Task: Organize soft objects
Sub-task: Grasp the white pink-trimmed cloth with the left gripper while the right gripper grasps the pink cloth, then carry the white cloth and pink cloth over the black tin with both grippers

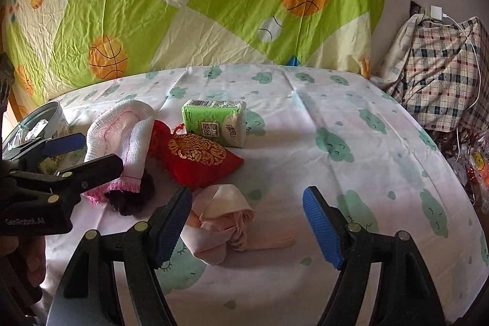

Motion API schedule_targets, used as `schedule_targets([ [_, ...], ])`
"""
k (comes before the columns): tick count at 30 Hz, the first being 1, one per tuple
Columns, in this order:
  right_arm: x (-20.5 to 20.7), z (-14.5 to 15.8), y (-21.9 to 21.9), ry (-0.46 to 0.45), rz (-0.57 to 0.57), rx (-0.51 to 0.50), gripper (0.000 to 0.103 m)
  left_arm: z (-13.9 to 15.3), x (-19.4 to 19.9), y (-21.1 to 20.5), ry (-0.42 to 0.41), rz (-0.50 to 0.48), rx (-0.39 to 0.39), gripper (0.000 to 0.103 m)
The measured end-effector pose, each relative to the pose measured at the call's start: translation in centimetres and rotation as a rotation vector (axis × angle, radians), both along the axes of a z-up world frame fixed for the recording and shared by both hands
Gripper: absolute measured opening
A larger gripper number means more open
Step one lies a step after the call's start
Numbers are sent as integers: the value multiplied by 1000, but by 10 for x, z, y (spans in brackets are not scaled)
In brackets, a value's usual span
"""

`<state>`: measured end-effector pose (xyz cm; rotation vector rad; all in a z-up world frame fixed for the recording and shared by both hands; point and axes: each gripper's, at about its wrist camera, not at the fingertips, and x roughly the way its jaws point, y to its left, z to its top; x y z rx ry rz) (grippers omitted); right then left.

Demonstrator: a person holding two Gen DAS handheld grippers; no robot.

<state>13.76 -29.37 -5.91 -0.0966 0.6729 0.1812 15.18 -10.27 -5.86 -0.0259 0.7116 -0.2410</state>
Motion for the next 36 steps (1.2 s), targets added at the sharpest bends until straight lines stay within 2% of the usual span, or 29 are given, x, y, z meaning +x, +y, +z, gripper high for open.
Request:
schedule_targets([
  [1, 0, 0, 0, 5, 0, 3, 77, -2, 2, -1, 8, -5, 4, 97],
  [3, 1, -1, 0, 10, 1, 2, 77, -5, 6, -3, 32, -24, 0, 87],
  [5, 2, -2, 1, 21, 5, -2, 77, -9, 11, -3, 64, -50, -24, 57],
  [8, 4, -4, 3, 39, 11, -7, 77, -11, 14, 0, 88, -68, -59, 39],
  [11, 8, -6, 5, 63, 18, -15, 77, -10, 11, 2, 79, -69, -68, 28],
  [16, 13, -11, 9, 105, 36, -30, 77, -2, 1, 8, 13, -40, -53, 23],
  [17, 14, -12, 10, 115, 43, -31, 74, 0, -2, 9, -3, -38, -47, 23],
  [21, 16, -18, 11, 150, 68, -17, 57, 4, -12, 9, -41, -48, -28, 23],
  [23, 16, -20, 13, 164, 89, -11, 46, 5, -13, 11, -40, -51, -42, 23],
  [26, 13, -21, 17, 161, 114, -18, 34, 6, -15, 15, -38, -57, -67, 23],
  [29, 12, -21, 22, 156, 136, -28, 29, 7, -17, 18, -46, -53, -78, 23],
  [36, 9, -17, 18, 130, 126, 5, 28, 14, -30, 33, -99, -17, -95, 23],
])
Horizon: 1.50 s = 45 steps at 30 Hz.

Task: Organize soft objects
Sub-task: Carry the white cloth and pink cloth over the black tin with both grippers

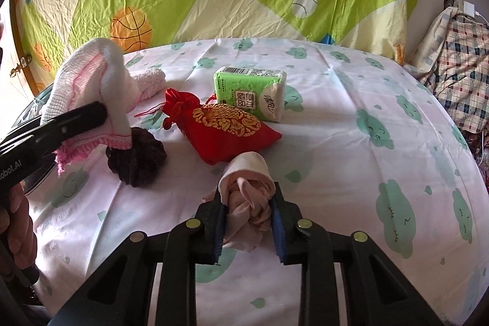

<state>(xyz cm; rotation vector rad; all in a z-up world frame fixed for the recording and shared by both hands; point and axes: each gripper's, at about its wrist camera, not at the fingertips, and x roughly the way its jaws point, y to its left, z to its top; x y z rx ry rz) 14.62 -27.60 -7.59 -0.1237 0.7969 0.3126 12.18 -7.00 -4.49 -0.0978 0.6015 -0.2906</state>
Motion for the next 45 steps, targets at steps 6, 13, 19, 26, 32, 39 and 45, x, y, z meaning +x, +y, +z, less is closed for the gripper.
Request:
schedule_targets([
  [6, -1, 2, 0, -20, -14, -11, 28, 2, -9, 7, -28, 12, 9, 23],
  [13, -9, 8, -5, -81, -38, -2, 28, 4, -31, 10, -100, 61, 56, 20],
  [19, -19, 16, -7, -156, -61, 9, 28, 7, -41, 11, -133, 88, 84, 18],
  [26, -33, 23, -2, -239, -67, 45, 28, 8, -49, 19, -158, 121, 86, 18],
  [32, -41, 25, 10, -278, -51, 60, 28, 8, -56, 29, -166, 147, 67, 18],
  [39, -50, 27, 18, -318, -44, 77, 28, 8, -61, 37, -179, 171, 51, 18],
  [45, -58, 30, 22, -361, -33, 96, 28, 10, -65, 38, -199, 186, 56, 18],
])
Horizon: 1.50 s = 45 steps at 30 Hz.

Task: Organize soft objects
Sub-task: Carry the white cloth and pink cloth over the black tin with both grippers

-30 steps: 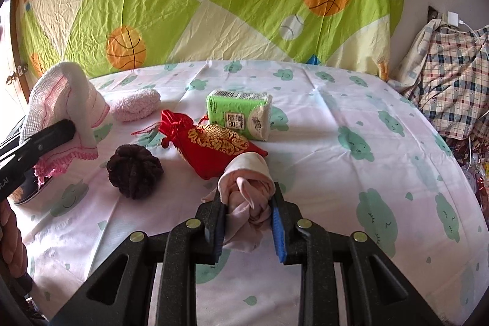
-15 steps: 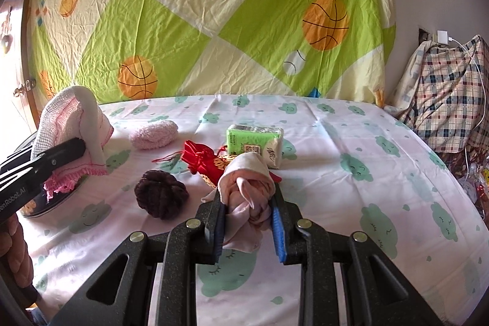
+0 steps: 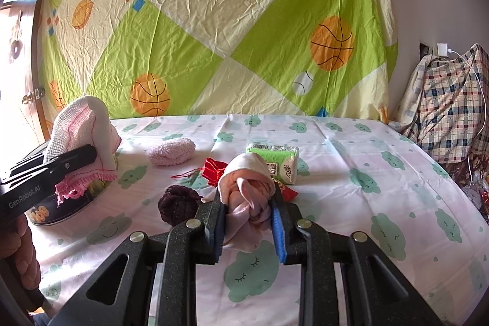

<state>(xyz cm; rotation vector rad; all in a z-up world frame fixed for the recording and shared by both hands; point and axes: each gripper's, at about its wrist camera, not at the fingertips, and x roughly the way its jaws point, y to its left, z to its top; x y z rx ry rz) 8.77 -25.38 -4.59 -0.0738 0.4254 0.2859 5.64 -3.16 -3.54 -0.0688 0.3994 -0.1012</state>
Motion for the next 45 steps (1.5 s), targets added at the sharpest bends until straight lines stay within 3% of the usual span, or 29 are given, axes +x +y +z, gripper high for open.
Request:
schedule_targets([
  [45, -35, 8, 15, -179, 49, 88, 28, 9, -32, 17, -146, 65, -2, 18],
])
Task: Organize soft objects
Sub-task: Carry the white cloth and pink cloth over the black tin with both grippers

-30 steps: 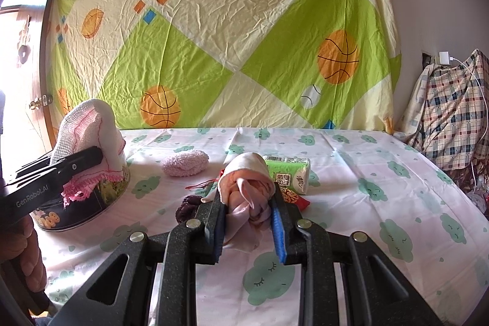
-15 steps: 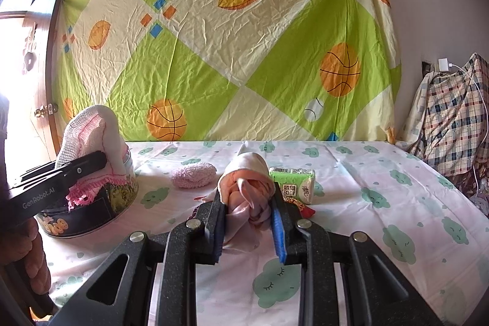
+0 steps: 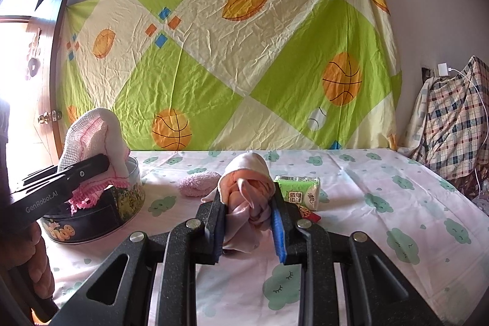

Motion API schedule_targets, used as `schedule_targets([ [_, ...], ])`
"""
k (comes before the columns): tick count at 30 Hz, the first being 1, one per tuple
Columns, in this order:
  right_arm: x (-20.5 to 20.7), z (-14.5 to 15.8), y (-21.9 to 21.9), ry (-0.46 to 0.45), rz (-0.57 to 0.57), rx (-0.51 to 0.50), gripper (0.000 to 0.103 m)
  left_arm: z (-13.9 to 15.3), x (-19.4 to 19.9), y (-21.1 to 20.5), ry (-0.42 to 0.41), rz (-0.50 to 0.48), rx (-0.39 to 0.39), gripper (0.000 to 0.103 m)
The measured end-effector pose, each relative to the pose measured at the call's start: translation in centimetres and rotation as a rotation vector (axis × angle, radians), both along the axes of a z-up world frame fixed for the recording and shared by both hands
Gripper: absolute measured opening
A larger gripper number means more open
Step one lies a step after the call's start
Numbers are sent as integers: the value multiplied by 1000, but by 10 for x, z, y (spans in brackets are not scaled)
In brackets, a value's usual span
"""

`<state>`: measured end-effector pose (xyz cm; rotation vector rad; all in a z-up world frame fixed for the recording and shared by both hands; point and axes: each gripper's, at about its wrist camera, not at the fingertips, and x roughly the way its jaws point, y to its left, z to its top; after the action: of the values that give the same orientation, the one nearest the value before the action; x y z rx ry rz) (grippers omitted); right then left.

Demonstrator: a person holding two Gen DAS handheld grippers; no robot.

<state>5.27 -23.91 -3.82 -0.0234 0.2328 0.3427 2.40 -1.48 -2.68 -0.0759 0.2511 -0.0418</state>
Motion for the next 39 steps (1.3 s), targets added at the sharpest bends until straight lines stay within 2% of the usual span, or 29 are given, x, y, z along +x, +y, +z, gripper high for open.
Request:
schedule_targets([
  [25, -12, 0, 26, -37, 53, 6, 28, 2, -13, 14, -30, 32, -10, 18],
  [33, -12, 1, 54, -11, 130, -26, 28, 9, -23, 50, -37, 98, -34, 18],
  [39, -12, 12, 85, -13, 201, -60, 28, 11, -28, 89, -7, 169, -51, 18],
])
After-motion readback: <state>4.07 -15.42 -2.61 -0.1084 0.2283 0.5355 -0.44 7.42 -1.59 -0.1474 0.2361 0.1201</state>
